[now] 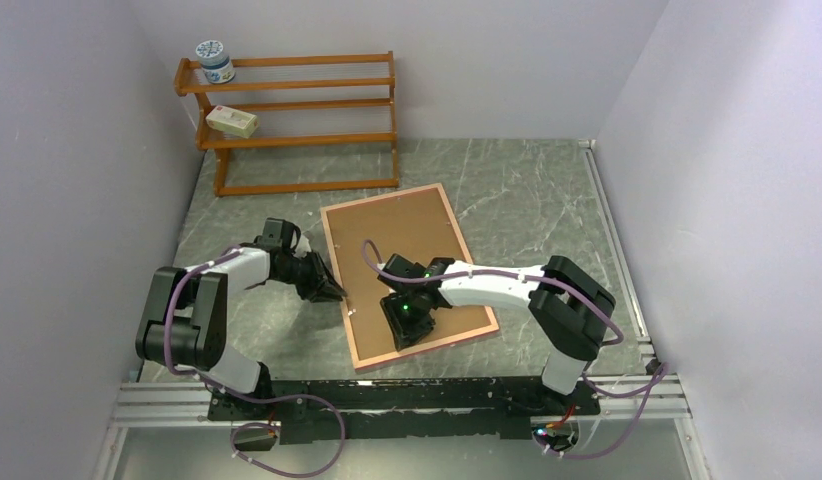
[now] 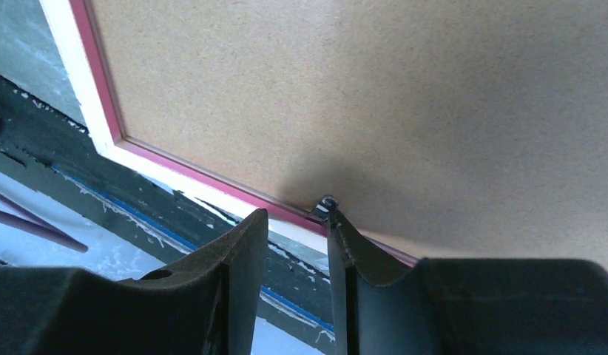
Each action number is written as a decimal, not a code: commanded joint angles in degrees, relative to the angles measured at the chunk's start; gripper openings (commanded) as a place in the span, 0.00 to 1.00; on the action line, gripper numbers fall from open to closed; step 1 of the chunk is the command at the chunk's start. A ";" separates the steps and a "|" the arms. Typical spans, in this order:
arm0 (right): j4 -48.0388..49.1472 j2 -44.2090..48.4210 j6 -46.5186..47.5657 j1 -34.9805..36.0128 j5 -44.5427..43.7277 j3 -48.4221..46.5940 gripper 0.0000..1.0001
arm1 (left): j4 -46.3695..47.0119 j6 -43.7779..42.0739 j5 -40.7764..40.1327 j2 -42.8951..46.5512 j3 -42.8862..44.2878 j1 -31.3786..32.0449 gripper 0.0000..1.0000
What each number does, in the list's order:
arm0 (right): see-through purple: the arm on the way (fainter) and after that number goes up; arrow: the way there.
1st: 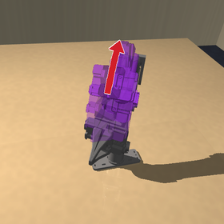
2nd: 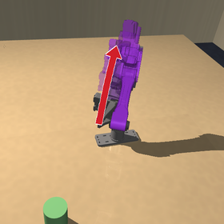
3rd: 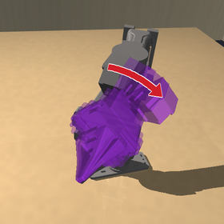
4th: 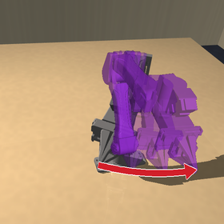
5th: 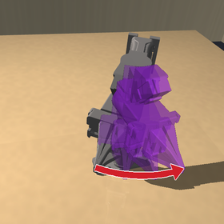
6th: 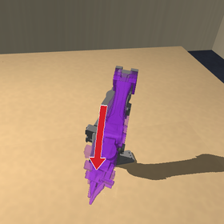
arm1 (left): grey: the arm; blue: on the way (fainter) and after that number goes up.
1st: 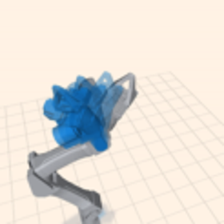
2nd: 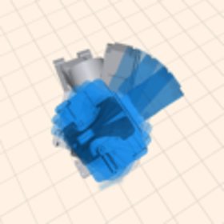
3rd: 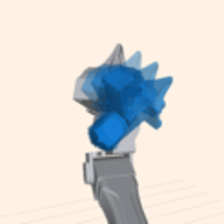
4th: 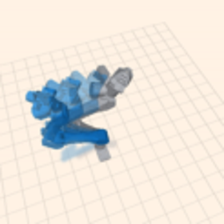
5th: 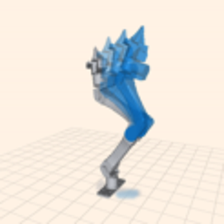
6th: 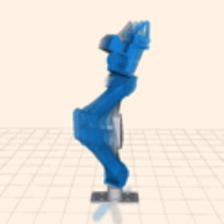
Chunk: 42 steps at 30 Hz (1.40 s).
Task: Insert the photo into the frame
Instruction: Install the photo frame at the center of the board.
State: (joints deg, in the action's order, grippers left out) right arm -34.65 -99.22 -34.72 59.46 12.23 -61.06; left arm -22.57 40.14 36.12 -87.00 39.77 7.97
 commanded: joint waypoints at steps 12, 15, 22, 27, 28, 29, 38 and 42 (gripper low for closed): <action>-2.23 -0.07 -1.88 0.30 -5.87 -1.28 0.38 | 0.50 0.07 -1.03 1.13 0.64 0.29 0.25; -4.72 0.58 -2.35 0.28 -9.92 -3.25 0.39 | -0.40 -0.37 -2.15 1.56 1.45 0.29 0.26; -9.18 -1.45 -5.87 0.44 -16.11 -5.77 0.45 | -0.20 -0.33 -2.54 0.90 1.56 0.23 0.26; -9.76 -3.74 -5.87 1.84 -16.69 -7.23 0.52 | -0.11 -0.56 -2.72 0.64 1.52 0.29 0.26; -10.22 -4.35 -5.81 2.33 -17.02 -7.87 0.54 | -0.19 -0.64 -2.83 0.57 1.54 0.24 0.26; -10.84 -5.03 -5.78 2.90 -17.60 -8.57 0.55 | -0.24 -0.63 -2.85 0.53 1.54 0.29 0.26; -12.10 -5.59 -5.65 5.41 -18.12 -7.80 0.54 | -0.11 -0.87 -3.09 0.29 1.45 0.28 0.26; -11.52 -3.78 -4.44 5.42 -17.72 -5.84 0.51 | 0.14 -1.02 -3.12 -0.19 1.43 0.23 0.26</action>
State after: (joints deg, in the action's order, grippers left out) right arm -45.52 -104.51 -39.51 64.45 -5.80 -69.41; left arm -22.17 40.53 34.87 -87.07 40.03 7.99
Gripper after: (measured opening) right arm 0.519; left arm 0.259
